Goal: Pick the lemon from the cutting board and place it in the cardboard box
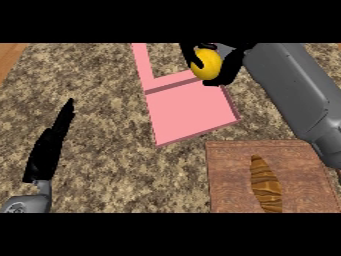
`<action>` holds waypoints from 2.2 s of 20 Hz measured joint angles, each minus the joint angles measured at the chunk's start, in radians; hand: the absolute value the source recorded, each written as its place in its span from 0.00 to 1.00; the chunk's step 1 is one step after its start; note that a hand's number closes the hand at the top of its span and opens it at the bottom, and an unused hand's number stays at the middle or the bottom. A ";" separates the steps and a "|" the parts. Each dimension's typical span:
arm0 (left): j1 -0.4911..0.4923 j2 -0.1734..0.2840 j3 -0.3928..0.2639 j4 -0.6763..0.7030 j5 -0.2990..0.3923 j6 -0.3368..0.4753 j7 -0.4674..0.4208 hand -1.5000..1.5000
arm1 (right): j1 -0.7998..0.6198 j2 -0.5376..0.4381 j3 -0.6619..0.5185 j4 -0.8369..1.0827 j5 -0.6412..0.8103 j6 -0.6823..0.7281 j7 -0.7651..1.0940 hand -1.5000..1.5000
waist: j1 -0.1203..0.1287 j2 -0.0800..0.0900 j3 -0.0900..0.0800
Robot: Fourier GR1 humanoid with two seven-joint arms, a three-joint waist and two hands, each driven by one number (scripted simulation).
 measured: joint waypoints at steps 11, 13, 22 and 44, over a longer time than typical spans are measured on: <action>0.042 0.012 0.025 -0.017 0.012 -0.010 -0.020 0.50 | -0.013 0.204 0.089 0.191 0.093 -0.081 0.020 0.00 | -0.022 -0.005 0.000; 0.043 0.017 0.032 -0.021 0.017 -0.014 -0.014 0.50 | -0.014 0.233 0.089 0.224 0.102 -0.089 0.015 0.00 | -0.024 -0.005 0.000; 0.036 0.003 0.015 -0.025 0.001 -0.009 -0.003 0.50 | -0.019 0.291 -0.049 0.315 -0.054 -0.046 0.053 0.00 | -0.016 -0.001 0.000; -0.033 -0.016 -0.021 -0.019 -0.013 -0.021 -0.024 0.50 | -0.163 -0.059 -0.443 0.480 -0.427 0.207 0.363 0.00 | 0.070 0.059 0.003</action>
